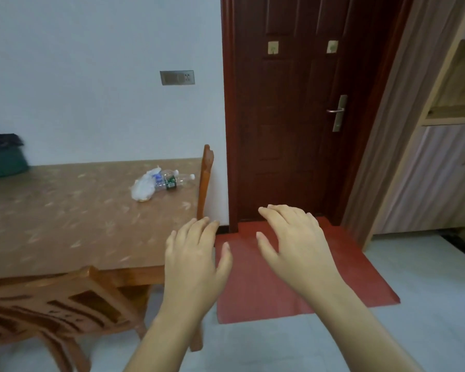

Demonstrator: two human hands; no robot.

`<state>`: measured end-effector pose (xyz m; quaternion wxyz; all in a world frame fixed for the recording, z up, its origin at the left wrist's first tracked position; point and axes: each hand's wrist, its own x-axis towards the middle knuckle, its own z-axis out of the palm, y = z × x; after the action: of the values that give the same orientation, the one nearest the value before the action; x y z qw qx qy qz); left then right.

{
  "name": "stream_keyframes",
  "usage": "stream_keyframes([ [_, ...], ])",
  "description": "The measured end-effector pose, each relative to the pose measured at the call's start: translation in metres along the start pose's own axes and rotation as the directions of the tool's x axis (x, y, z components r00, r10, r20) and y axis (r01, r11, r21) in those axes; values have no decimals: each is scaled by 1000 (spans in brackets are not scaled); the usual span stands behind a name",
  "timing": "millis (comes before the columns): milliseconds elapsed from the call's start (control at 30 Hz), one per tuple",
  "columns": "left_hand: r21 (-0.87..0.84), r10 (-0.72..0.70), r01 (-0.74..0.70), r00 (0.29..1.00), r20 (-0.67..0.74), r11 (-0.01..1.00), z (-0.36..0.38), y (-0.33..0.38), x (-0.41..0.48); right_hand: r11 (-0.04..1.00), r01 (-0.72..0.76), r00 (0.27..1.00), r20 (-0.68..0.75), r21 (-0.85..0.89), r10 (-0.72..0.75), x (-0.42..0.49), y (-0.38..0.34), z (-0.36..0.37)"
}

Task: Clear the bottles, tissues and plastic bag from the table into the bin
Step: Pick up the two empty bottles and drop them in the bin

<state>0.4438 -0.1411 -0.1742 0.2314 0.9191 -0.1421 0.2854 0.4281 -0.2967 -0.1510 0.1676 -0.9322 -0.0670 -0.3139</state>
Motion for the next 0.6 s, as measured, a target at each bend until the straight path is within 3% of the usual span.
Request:
stream_keyframes([
  [600,21,-166,166,985,42,986,190,-136,232,995,36,982,183,98,-54,249,94,224],
])
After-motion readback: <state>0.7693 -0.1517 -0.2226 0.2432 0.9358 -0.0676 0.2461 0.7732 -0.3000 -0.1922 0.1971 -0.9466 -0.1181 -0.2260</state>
